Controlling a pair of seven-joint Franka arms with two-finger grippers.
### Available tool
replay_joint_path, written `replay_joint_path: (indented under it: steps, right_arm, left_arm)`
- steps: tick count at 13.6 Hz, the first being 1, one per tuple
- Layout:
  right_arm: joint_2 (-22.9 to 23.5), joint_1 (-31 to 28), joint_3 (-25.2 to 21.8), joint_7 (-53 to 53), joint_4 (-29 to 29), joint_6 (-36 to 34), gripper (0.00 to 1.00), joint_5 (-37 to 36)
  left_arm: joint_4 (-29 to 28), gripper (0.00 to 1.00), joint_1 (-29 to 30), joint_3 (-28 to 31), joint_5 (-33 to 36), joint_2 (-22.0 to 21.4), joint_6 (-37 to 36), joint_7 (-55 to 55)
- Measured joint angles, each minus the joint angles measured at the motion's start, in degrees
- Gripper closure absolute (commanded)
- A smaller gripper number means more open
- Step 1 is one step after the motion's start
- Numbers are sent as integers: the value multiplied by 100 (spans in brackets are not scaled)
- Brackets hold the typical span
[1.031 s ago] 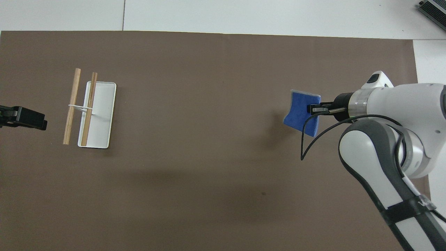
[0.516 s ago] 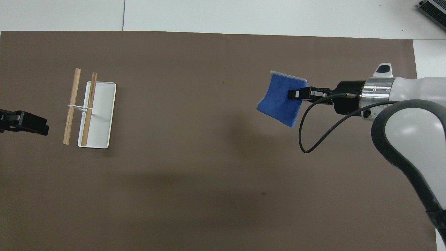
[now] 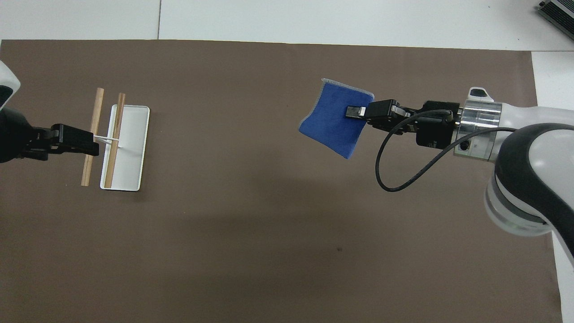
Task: Right arm passes towel to left arm to hang
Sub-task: 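Carry the towel toward center while the left gripper reaches toward it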
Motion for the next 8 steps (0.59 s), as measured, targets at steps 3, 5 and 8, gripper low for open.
replay_joint_path:
  steps: [3, 5, 8]
  right_arm:
    - [1, 3, 2, -6, -50, -9, 100, 1055]
    - [3, 93, 6, -54, -109, -17, 100, 1566]
    - [12, 296, 11, -384, -285, -13, 100, 2284]
  left_arm:
    - [-254, 0, -380, -50, -628, -61, 563, -1327]
    - [-399, 0, -551, -68, -1190, -110, 1000, -2209]
    - [-622, 0, -781, -75, -1941, -161, 1720, -3182]
